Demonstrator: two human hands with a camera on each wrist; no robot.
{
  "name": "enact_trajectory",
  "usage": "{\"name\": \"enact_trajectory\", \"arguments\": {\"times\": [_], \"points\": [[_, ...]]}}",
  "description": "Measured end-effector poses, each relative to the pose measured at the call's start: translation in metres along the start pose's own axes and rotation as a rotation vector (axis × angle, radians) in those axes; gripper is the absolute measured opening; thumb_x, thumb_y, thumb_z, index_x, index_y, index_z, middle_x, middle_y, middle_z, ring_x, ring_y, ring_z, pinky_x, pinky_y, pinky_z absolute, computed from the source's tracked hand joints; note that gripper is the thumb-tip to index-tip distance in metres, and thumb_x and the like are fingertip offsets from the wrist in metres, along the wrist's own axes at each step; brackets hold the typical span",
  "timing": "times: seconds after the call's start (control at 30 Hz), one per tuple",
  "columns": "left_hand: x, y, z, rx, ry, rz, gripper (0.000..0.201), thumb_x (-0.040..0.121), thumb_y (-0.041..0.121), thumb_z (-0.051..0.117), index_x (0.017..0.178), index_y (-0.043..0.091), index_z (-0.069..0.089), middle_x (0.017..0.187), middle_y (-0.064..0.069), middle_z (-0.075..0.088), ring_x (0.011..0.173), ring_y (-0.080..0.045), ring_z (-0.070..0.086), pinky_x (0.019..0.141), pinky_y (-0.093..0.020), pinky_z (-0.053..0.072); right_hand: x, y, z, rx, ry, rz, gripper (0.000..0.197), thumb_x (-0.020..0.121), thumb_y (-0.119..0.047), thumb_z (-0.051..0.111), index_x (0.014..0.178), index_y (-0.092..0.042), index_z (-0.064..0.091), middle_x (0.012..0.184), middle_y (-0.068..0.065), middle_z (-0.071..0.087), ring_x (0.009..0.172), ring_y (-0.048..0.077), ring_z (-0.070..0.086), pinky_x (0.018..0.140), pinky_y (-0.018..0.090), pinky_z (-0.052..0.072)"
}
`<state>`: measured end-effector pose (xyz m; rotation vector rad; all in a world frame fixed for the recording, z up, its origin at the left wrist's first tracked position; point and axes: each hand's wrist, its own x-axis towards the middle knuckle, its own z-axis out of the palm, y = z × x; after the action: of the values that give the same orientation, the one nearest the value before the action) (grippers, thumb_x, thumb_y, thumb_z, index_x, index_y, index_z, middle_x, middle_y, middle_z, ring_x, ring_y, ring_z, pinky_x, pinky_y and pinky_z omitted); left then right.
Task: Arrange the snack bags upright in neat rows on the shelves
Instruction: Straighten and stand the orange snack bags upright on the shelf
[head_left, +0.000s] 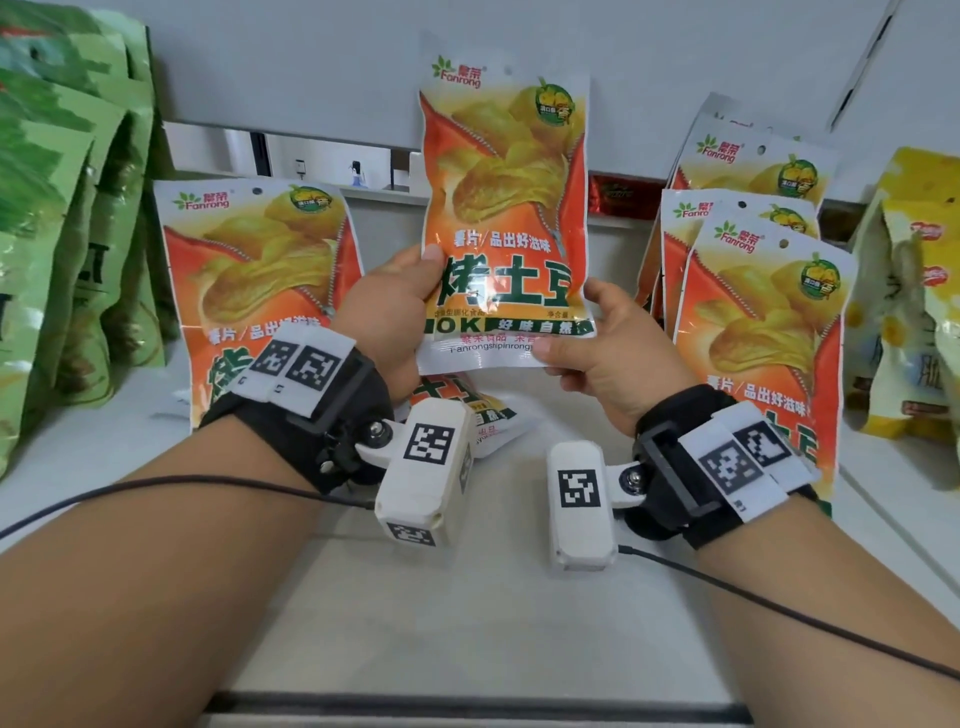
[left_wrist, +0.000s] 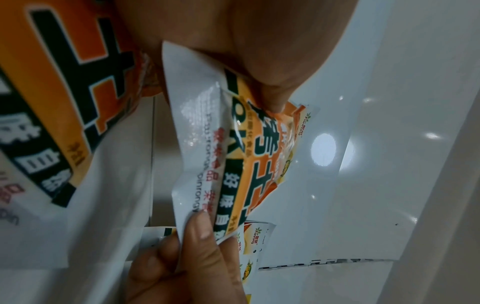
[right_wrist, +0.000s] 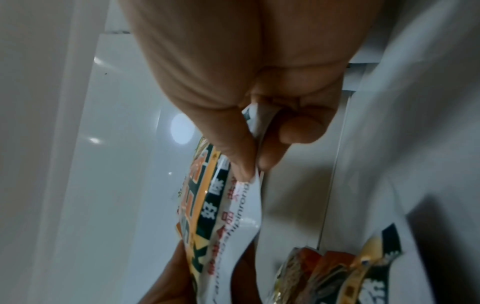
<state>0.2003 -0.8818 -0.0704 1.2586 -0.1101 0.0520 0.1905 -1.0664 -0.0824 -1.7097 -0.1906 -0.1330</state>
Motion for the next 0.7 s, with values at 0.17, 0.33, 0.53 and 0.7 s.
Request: {"name": "enact_trajectory", "arguments": {"times": [0.17,0.33,0.53,0.7], "points": [[-0.003,0.000,0.002,0.100,0.043,0.098,0.026,0.102,0.029,0.039,0.098,0.020,0.062,0.080,0.002,0.075,0.072,-0.015,0.073,0.061,-0.028,0.058,0.003,0.001,0.000,-0.027,0.119,-0.017,0.061,0.072,-0.008,0.076,0.115,-0.031,0.039,0.103,0.000,0.057,0.089,0.013,0.058,0.073,0.025,0.043],[-0.008,0.004,0.006,0.059,0.008,0.147,0.029,0.102,0.028,0.040,0.119,0.014,0.060,0.090,0.000,0.076,0.081,-0.016,0.073,0.065,-0.028,0.057,-0.002,-0.008,0.001,-0.005,0.182,-0.039,0.052,0.071,-0.035,0.077,0.111,-0.030,0.043,0.107,0.002,0.054,0.096,0.014,0.056,0.074,0.025,0.041],[-0.015,0.000,0.013,0.036,-0.224,0.112,0.042,0.094,0.047,0.037,0.127,0.028,0.054,0.118,-0.003,0.068,0.108,-0.017,0.064,0.080,-0.030,0.054,-0.012,-0.012,0.017,0.153,-0.108,0.028,0.075,0.058,-0.035,0.082,0.123,-0.033,0.044,0.121,0.008,0.060,0.109,0.023,0.060,0.087,0.041,0.050],[-0.014,0.001,0.013,0.099,-0.126,0.140,0.045,0.086,0.053,0.048,0.122,0.027,0.055,0.119,0.001,0.064,0.112,-0.012,0.056,0.088,-0.029,0.043,-0.008,-0.011,0.011,0.176,0.043,-0.079,0.039,0.080,0.017,0.053,0.094,-0.018,0.061,0.094,0.007,0.070,0.092,0.023,0.066,0.084,0.037,0.050]]}}
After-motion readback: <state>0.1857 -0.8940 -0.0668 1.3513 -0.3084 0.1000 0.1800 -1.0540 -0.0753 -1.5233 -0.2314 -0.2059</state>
